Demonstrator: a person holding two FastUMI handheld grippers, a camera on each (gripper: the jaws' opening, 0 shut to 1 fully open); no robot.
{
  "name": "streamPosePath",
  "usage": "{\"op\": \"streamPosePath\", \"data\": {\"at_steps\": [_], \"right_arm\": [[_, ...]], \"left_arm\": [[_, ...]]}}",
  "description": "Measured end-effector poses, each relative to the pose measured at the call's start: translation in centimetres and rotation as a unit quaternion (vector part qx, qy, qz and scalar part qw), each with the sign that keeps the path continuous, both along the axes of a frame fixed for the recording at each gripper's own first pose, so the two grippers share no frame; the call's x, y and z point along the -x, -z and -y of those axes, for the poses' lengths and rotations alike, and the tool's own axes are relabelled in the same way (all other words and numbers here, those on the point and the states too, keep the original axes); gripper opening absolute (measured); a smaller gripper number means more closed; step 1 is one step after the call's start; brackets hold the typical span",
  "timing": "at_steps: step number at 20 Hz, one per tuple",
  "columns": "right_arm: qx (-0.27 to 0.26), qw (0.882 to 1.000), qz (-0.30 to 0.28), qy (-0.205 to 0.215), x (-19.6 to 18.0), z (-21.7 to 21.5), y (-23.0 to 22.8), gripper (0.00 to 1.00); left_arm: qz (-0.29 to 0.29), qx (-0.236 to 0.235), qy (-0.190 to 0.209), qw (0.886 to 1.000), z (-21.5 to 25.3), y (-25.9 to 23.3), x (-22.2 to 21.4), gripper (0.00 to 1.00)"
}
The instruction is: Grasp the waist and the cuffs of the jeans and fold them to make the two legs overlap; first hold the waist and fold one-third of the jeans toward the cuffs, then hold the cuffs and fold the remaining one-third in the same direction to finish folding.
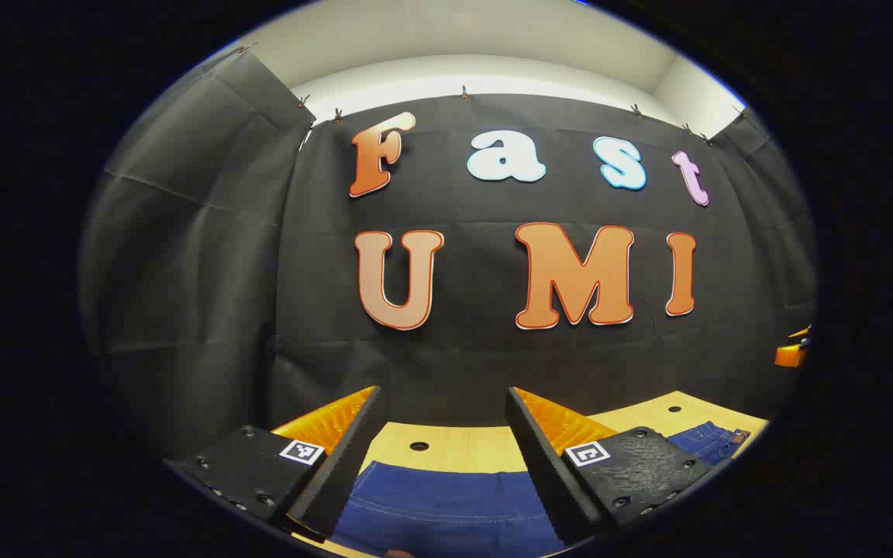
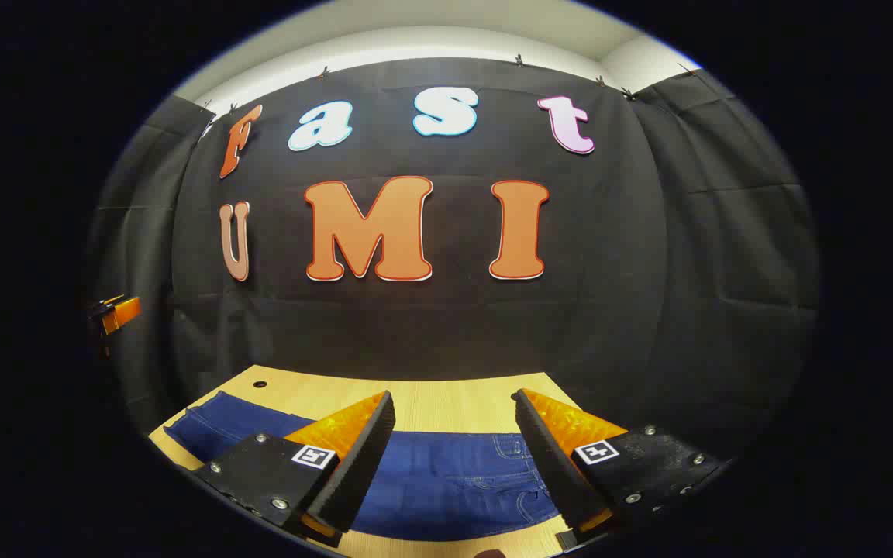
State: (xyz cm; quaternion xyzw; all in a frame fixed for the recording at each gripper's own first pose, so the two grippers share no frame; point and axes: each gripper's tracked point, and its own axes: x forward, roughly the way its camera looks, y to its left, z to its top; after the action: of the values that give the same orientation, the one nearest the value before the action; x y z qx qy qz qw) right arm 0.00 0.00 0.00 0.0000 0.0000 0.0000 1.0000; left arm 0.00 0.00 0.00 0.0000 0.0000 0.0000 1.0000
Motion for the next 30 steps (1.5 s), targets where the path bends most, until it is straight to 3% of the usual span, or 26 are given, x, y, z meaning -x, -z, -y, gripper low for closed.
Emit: {"op": "streamPosePath", "data": {"at_steps": [7, 15, 16, 25, 30], "right_arm": [[-0.006, 1.000, 0.007, -0.001, -0.1, -0.3, -0.2, 0.96], [0.005, 1.000, -0.003, -0.009, -1.2, -0.8, 0.6, 0.96], [0.004, 1.000, -0.002, -0.009, -1.3, -0.8, 0.5, 1.00], [0.011, 1.000, -0.014, -0.022, -2.6, -2.1, 1.3, 0.96], [0.006, 0.999, -0.020, -0.033, -3.2, -3.0, 1.7, 1.00]], "left_arm": [[-0.002, 0.020, -0.014, 1.000, -1.5, 0.3, 0.1, 0.97], [-0.010, -0.001, -0.030, 1.000, -2.8, 1.2, 0.3, 0.97], [-0.012, -0.001, -0.031, 0.999, -3.1, 1.3, 0.2, 0.97], [-0.015, -0.018, -0.037, 0.999, -4.0, 2.0, -0.5, 0.97], [-0.023, -0.060, -0.030, 0.997, -3.8, 3.4, -0.2, 0.96]]}}
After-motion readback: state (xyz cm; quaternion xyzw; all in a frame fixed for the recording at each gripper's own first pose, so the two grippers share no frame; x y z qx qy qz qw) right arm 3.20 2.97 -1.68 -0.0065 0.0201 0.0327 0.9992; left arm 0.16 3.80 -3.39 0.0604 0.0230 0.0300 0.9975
